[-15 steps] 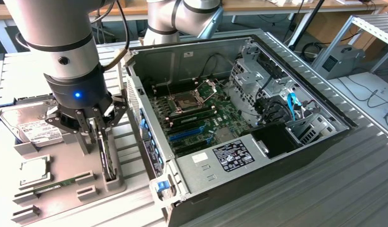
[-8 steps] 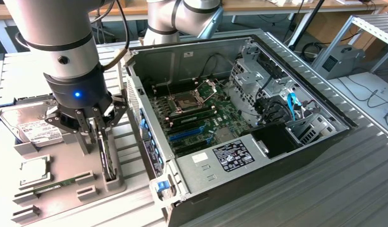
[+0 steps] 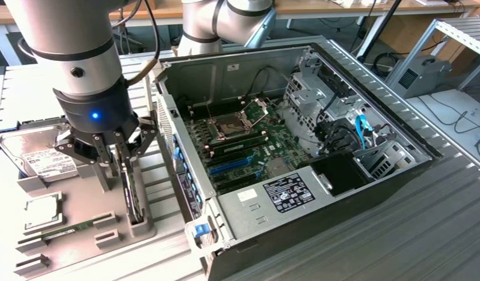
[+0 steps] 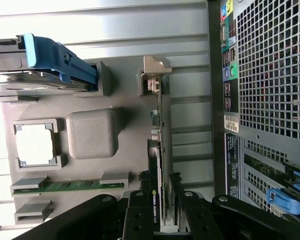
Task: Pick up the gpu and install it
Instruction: 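Pick up the gpu and move the gpu toward the slot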
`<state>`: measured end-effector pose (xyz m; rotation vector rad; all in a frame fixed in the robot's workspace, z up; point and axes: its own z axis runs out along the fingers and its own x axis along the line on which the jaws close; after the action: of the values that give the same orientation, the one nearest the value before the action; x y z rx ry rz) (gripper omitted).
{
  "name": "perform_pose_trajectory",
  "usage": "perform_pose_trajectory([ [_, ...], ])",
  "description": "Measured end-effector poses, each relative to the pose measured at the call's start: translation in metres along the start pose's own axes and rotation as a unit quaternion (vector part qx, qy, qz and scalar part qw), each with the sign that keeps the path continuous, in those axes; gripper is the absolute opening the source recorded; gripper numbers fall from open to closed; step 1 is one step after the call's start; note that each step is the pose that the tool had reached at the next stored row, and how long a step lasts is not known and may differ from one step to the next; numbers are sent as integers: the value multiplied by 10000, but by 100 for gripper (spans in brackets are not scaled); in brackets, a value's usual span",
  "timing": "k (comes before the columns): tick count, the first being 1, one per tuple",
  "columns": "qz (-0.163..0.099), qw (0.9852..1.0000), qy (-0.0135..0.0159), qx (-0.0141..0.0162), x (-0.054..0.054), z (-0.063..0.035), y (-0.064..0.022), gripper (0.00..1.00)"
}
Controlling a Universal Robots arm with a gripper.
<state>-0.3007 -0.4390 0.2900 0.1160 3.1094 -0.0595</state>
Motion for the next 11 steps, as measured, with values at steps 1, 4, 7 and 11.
perform_pose_trajectory([
  [1, 0, 10000, 0, 0, 0, -1, 0, 28],
  [4, 0, 10000, -1, 0, -1, -18, 0, 28],
  [7, 0, 10000, 0, 1, -1, -25, -1, 28],
  [11, 0, 10000, -1, 1, -1, -33, -1, 28],
])
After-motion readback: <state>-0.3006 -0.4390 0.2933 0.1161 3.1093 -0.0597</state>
